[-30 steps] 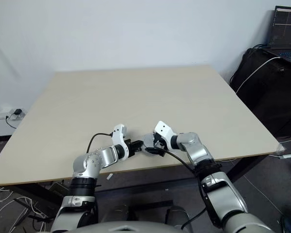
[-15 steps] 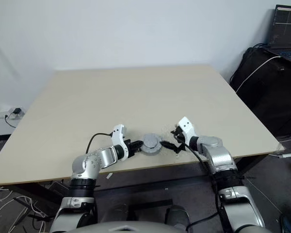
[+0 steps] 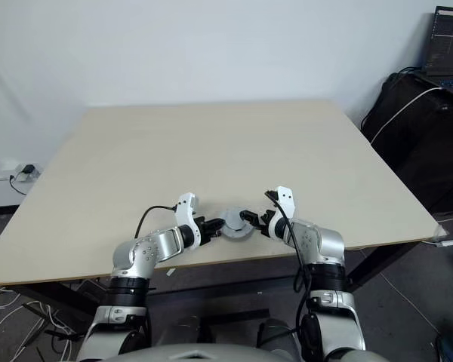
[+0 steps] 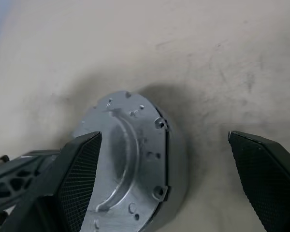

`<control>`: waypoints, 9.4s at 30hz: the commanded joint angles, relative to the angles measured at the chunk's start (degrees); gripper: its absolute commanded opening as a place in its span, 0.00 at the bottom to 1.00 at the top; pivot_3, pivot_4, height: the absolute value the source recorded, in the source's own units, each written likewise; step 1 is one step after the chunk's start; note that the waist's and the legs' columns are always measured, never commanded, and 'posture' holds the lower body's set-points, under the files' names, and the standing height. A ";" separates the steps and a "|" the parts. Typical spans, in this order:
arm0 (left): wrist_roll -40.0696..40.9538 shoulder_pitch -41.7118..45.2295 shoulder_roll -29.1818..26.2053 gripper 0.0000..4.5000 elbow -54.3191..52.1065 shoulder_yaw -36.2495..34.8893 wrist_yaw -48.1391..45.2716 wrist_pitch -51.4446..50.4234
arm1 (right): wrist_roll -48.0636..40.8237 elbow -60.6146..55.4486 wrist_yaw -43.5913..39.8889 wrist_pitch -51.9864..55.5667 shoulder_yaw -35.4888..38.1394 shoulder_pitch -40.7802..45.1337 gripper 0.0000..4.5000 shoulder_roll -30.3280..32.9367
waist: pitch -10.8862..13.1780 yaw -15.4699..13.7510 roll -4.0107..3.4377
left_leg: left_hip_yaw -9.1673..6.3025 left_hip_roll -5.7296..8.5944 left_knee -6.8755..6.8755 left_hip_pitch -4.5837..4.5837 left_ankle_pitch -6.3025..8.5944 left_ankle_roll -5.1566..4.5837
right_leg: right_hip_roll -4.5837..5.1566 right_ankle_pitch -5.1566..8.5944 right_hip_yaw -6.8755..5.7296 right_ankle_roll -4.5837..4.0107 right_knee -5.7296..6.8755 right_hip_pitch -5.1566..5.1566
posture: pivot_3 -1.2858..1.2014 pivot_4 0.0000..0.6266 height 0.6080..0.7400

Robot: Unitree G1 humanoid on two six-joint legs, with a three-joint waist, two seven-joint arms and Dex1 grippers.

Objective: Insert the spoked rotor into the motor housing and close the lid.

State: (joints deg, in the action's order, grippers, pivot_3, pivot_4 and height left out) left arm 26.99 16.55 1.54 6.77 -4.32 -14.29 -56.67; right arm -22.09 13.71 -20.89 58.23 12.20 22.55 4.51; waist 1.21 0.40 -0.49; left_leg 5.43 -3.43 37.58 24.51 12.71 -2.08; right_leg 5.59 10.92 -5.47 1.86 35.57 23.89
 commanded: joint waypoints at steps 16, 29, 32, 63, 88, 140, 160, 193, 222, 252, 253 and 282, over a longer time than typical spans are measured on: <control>-1.36 -0.24 -0.25 0.00 2.31 2.69 -0.29 0.07 | -13.63 8.10 -0.03 12.80 10.08 4.32 0.99 -4.49 | -0.03 0.25 -0.12 | -0.14 -0.01 -0.02 0.05 0.00 0.00 | -0.03 0.00 -0.11 0.00 -0.08 -0.05 | 0.52 0.00 1.00; -1.76 -1.53 0.07 0.00 1.13 2.66 -0.36 -0.57 | -19.56 5.28 -2.40 17.01 12.56 1.77 0.99 -6.38 | -0.04 0.37 -0.17 | -0.14 -0.01 -0.32 0.10 0.00 0.00 | -0.11 -0.02 -0.11 0.02 -0.50 -0.04 | 0.52 0.00 1.00; -1.91 -1.63 0.13 0.00 1.18 2.74 -0.43 -0.67 | -19.68 5.05 -2.03 16.70 12.55 1.04 0.99 -6.49 | -0.04 0.24 -0.17 | -0.14 0.03 -0.36 0.18 0.03 -0.05 | -0.10 -0.03 -0.10 0.04 -0.63 -0.03 | 0.52 0.00 1.00; -0.43 -7.13 3.27 0.00 -10.82 -0.62 1.43 8.67 | -20.55 5.86 0.41 11.65 13.67 -2.94 0.46 -6.47 | 0.07 0.28 -0.31 | -0.17 0.07 -0.36 0.23 0.06 -0.11 | -0.08 0.02 -0.09 0.15 -0.66 -0.02 | 0.52 0.00 1.00; 43.13 -26.96 14.78 0.20 -23.52 -7.45 7.97 19.23 | -33.83 -1.85 -4.12 11.30 14.98 -2.96 0.46 -9.32 | 0.28 0.36 -0.39 | -0.21 0.29 -0.22 0.98 -0.10 -0.37 | -0.21 -0.03 -0.02 0.19 -0.59 0.67 | 0.52 0.00 1.00; 58.54 -28.26 7.62 0.49 -17.61 6.44 10.93 24.17 | -42.58 -15.53 2.37 25.39 6.45 -6.60 0.46 -5.61 | 0.23 0.34 -0.41 | -0.29 0.35 0.22 0.98 0.03 -0.17 | -0.29 -0.10 0.05 0.22 -0.39 0.54 | 0.52 0.00 1.00; 53.09 -26.73 5.95 0.47 -17.84 4.30 13.07 28.80 | -26.10 -24.09 -1.73 4.59 -6.22 -14.03 1.00 5.83 | 0.19 0.25 -0.39 | -0.30 0.38 0.29 0.97 0.04 -0.19 | -0.28 -0.11 0.07 0.23 -0.39 0.51 | 0.52 0.00 1.00; 28.79 21.16 4.68 0.47 37.02 -20.49 12.56 43.10 | 8.86 -20.23 -1.43 -44.90 -19.17 -25.31 1.00 6.46 | 0.38 0.21 0.37 | -0.49 0.49 0.48 0.94 -0.16 -0.47 | -0.36 -0.23 -0.04 0.40 -0.52 -0.14 | 0.52 0.00 1.00; 11.66 -9.68 -0.06 1.00 0.13 -8.10 20.11 17.06 | 9.20 -15.37 0.58 -43.54 -17.62 -23.02 1.00 4.02 | -0.62 1.78 0.10 | -0.31 0.38 0.24 -0.08 0.09 -0.19 | -0.31 -0.13 0.12 0.25 -0.42 -0.50 | 0.52 0.00 1.00; -33.10 -33.15 -2.07 1.00 -11.28 8.63 23.87 72.00 | 16.13 -13.19 14.10 -62.75 -11.99 -30.89 1.00 -4.48 | -0.46 0.25 -0.40 | 0.21 -0.02 -0.33 0.17 0.12 -0.12 | -0.13 -0.15 0.29 0.18 -0.56 0.24 | 0.52 0.00 1.00; -33.01 -33.09 -2.19 1.00 -11.04 8.61 23.43 72.77 | 16.13 -13.09 14.13 -62.85 -11.91 -30.86 1.00 -4.48 | -0.45 0.24 -0.41 | 0.21 -0.02 -0.33 0.16 0.12 -0.12 | -0.12 -0.15 0.30 0.18 -0.56 0.23 | 0.52 0.00 1.00; -30.29 -32.39 -1.54 1.00 -9.55 7.59 16.16 75.35 | 15.84 -7.52 11.88 -66.46 -10.94 -29.30 1.00 -3.74 | -0.45 0.25 -0.41 | 0.24 -0.03 -0.31 0.16 0.12 -0.12 | -0.14 -0.15 0.30 0.18 -0.54 0.24 | 0.52 0.00 1.00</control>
State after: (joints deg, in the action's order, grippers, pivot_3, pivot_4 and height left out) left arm -3.39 -16.90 -0.11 -2.39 2.97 2.22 16.92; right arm -5.76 6.81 -8.64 -6.27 0.85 -7.97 0.70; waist 0.76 0.65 -0.90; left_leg 5.67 -3.46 37.27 24.66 12.83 -2.20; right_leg 5.45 10.77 -5.17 2.04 35.03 24.13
